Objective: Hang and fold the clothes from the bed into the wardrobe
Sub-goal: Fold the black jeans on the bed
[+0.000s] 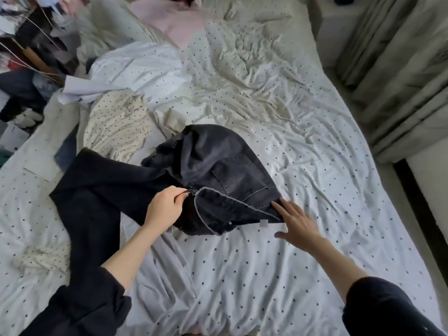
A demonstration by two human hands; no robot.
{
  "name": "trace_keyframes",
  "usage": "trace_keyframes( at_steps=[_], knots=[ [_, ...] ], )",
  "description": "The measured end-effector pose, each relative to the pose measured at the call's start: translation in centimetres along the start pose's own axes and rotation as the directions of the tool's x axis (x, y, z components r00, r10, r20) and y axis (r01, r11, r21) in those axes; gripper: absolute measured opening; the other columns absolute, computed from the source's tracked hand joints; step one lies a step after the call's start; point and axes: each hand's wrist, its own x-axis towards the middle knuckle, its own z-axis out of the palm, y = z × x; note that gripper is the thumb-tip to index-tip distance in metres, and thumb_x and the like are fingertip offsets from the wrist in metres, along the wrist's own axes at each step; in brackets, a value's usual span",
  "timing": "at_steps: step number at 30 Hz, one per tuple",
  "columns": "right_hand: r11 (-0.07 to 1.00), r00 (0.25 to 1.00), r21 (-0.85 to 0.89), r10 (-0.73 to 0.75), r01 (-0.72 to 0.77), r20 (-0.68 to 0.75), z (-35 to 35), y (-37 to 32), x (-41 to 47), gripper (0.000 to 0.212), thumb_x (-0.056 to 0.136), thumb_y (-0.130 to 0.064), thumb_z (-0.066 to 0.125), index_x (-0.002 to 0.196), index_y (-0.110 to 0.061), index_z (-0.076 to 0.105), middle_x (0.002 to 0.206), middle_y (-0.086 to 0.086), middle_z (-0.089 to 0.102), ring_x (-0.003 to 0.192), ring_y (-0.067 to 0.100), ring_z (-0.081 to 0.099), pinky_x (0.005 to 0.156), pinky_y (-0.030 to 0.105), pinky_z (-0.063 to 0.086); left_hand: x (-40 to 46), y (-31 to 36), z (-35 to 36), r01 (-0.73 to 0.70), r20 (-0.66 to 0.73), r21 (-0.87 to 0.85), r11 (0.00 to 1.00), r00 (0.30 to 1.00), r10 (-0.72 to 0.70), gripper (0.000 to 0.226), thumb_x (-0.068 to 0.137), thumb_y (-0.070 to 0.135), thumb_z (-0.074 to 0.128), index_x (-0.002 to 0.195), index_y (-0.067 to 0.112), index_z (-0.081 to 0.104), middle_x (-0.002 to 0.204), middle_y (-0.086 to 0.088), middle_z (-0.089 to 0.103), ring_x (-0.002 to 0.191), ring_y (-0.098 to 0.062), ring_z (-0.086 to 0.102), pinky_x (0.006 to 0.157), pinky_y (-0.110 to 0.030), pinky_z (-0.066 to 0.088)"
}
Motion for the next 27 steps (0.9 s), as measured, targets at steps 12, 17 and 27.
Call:
trace_keyframes(
  at_steps=[12,17,27],
  knots=[
    [0.947,0.854,0.241,-0.059,0.211,-0.517,-7.5,-0.4,7.0,0.031,0.087,-0.006,0.060,0.118,-0.009,0.061,0.104,0.009,0.066,0.092,0.031,0.061,0.068,0.035,0.047,12.4,-0.6,-3.3,0.397,-0.024,-0.418,0.817,0.894,-0.446,0.025,0.091,0.018,0.060,0.113,0.008,0.068,0.107,-0.004,0.065,0.098,-0.016,0.056,0.085,-0.025,0.042],
    [0.906,0.874,0.375,0.012,0.196,-0.486,-11.4,-1.8,11.9,0.033,0.090,-0.006,0.055,0.123,-0.009,0.057,0.112,0.011,0.062,0.101,0.031,0.057,0.081,0.033,0.040,13.4,-2.6,-2.0,0.502,0.128,-0.418,0.757,0.858,-0.498,0.020,0.091,0.013,0.059,0.108,0.018,0.068,0.109,-0.004,0.067,0.101,-0.021,0.061,0.095,-0.036,0.047],
    [0.889,0.902,0.433,0.060,0.146,-0.428,-13.6,-4.7,16.1,0.034,0.090,-0.013,0.060,0.122,-0.008,0.049,0.104,0.018,0.064,0.095,0.035,0.057,0.075,0.034,0.041,7.6,-3.5,-2.9,-0.032,0.359,-0.038,0.999,0.932,0.043,0.049,0.081,0.038,0.069,0.123,0.048,0.046,0.154,0.017,0.007,0.137,-0.001,0.013,0.107,-0.027,0.025]
  ],
)
